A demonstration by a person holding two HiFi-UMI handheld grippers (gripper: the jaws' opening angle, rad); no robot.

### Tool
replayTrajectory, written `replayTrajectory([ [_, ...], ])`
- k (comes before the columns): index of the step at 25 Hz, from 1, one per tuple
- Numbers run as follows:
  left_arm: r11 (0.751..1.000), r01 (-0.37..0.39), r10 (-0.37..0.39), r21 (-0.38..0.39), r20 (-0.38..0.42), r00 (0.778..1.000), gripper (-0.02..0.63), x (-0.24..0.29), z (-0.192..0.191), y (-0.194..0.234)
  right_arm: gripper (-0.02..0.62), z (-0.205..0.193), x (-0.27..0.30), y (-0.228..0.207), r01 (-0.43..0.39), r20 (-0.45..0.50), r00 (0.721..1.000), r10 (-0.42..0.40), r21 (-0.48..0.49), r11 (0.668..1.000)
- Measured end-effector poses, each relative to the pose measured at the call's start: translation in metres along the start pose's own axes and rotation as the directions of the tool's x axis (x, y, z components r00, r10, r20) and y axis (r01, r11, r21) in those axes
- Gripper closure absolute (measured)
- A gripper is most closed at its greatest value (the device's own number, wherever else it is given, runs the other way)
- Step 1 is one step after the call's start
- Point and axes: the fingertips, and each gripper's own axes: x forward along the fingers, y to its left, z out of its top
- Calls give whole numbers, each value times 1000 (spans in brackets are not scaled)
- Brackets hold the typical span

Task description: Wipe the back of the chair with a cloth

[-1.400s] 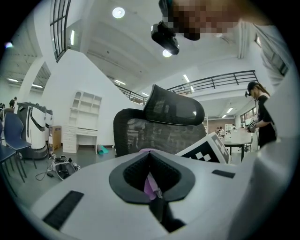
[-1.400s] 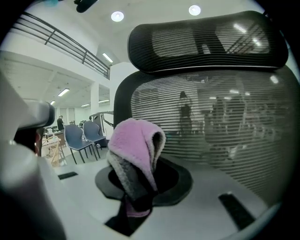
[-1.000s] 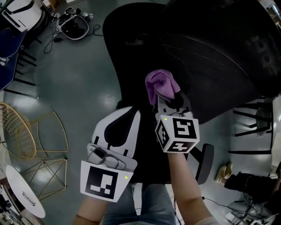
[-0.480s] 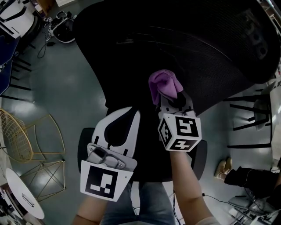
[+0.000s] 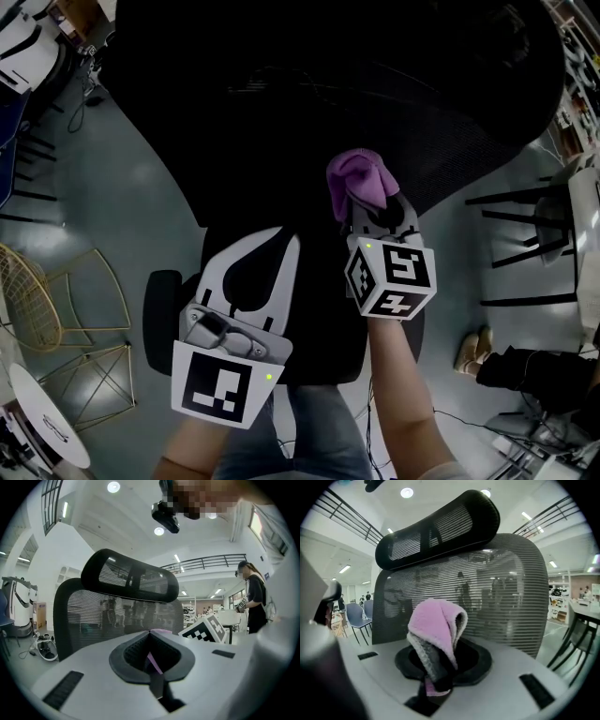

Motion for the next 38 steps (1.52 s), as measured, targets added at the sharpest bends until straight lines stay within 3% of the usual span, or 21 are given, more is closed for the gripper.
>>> replayTrajectory([
  [21,997,73,-73,8,3,997,594,36,-2,-82,500,-23,-49,-124,143,-28,990,-142,79,986],
  [31,996,86,-86,5,-11,996,594,37,-8,-89,502,-26,-50,-125,147,-16,989,-146,87,985],
  [38,997,76,-76,3,-16,997,594,34,-12,-87,502,-68,-45,-114,137,-98,987,-130,64,988],
])
